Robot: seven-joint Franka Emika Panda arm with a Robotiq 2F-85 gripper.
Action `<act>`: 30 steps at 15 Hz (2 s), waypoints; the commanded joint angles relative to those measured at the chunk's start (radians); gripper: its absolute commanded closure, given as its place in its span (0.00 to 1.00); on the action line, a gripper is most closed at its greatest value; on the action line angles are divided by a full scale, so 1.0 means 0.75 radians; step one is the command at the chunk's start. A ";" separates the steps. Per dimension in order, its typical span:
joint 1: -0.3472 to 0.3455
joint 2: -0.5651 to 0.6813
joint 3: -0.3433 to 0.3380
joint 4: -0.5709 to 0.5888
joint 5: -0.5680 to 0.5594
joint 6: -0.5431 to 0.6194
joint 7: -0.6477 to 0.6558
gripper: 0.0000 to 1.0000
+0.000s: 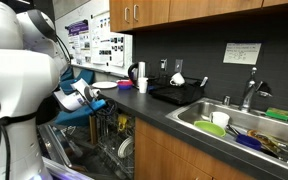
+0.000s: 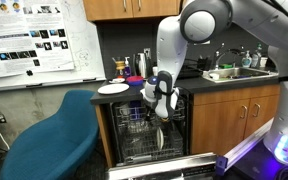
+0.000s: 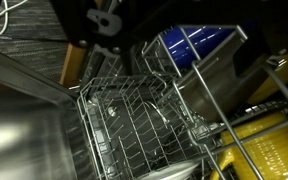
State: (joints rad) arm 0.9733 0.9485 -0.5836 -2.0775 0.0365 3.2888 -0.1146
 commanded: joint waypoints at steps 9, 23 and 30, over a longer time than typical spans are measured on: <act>0.330 -0.620 -0.188 -0.379 -0.290 -0.424 0.038 0.00; -0.476 -1.110 0.828 -0.556 -0.155 -0.649 -0.151 0.00; -0.849 -1.072 1.293 -0.500 0.297 -0.814 -0.621 0.00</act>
State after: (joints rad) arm 0.4247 0.1528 0.3006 -2.4628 0.1811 2.7450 -0.4691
